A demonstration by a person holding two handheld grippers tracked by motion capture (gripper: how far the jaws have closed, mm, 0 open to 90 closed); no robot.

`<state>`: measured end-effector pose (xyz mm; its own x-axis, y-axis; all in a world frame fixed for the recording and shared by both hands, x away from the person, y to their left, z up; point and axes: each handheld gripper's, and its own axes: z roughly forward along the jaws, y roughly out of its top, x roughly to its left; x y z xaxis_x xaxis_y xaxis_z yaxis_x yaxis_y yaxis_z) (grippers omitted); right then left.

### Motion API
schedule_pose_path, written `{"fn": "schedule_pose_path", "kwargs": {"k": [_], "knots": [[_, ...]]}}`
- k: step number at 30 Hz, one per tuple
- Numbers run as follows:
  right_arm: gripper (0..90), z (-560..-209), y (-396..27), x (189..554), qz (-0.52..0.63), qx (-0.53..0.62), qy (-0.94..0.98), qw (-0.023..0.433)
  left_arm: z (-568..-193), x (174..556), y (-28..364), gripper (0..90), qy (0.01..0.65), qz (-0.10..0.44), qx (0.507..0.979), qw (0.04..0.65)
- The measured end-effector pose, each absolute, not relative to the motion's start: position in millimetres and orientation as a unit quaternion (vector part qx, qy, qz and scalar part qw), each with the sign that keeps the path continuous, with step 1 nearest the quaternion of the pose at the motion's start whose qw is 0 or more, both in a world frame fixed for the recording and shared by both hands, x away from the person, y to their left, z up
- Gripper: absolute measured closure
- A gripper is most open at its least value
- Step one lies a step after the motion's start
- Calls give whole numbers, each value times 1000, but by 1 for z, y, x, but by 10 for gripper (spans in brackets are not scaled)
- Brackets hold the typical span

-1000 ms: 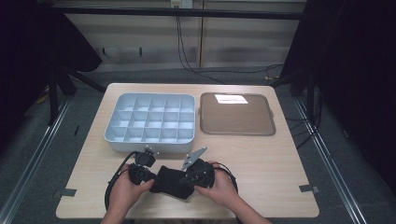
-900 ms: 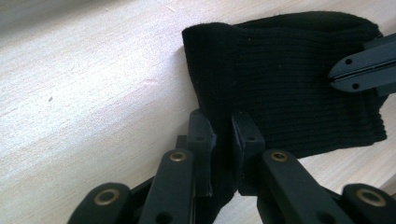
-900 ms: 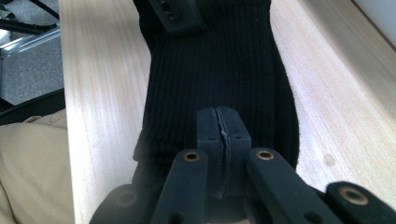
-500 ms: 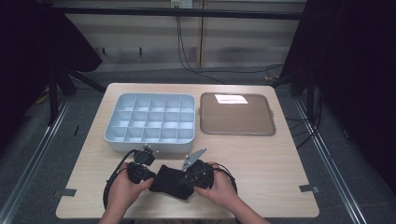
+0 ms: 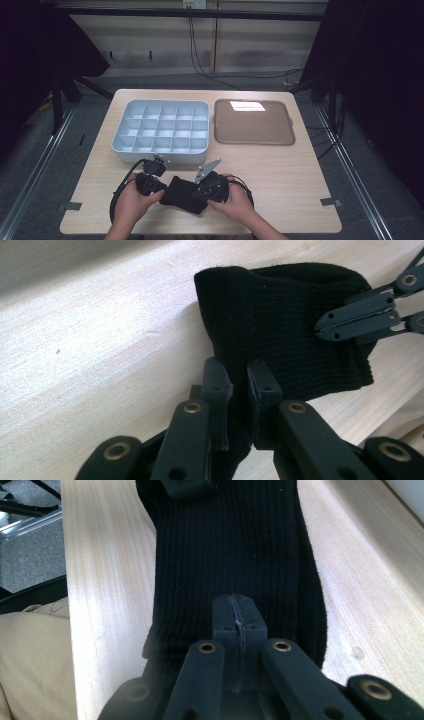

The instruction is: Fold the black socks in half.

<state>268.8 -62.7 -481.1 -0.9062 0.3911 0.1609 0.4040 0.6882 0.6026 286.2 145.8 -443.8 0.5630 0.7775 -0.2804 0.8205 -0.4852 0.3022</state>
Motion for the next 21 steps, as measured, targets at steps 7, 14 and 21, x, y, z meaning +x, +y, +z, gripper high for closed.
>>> {"fn": "schedule_pose_path", "kwargs": {"k": [7, 14, 21], "knots": [[898, -481, -62, 269, -328, -218, -919, 12, -435, 285, 139, 805, 454, -45, 867, 201], [900, -482, -62, 269, -331, -219, -918, 12, -433, 283, 135, 804, 451, -40, 869, 201], [900, -483, -60, 269, -334, -221, -916, 9, -427, 282, 130, 805, 444, -45, 870, 209]]}}
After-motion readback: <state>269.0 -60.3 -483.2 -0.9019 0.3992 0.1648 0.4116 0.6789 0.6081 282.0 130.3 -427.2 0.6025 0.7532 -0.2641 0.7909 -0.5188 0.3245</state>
